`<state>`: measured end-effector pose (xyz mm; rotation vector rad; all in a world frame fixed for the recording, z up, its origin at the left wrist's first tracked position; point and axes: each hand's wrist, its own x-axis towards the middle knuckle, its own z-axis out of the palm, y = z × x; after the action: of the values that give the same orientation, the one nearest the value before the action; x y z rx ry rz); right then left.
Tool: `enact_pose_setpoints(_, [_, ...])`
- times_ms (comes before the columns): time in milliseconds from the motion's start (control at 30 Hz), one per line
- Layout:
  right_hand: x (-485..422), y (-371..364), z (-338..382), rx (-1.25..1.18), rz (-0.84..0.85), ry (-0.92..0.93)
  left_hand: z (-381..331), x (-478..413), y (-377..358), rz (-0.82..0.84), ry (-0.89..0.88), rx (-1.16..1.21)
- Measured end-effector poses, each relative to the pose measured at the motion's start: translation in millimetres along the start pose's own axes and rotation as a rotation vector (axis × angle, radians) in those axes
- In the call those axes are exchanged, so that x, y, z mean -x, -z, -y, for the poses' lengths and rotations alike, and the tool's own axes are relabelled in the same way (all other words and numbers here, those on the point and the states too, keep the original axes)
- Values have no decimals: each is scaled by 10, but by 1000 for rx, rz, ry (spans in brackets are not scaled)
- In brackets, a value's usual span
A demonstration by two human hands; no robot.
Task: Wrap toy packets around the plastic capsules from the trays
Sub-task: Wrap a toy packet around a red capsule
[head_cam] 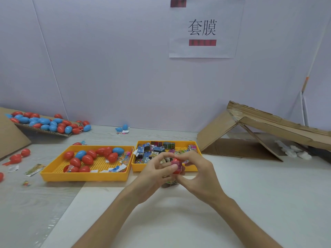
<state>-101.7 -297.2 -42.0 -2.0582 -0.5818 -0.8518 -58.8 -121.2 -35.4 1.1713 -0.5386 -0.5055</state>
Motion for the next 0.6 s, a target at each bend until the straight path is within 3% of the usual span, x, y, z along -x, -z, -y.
enact_pose_setpoints(333, [-6,-7,4,21,9,21,23,13,41,79,47,-53])
enact_pose_setpoints(600, [13,-22,52,76,138,-2,57,13,8,62,29,-171])
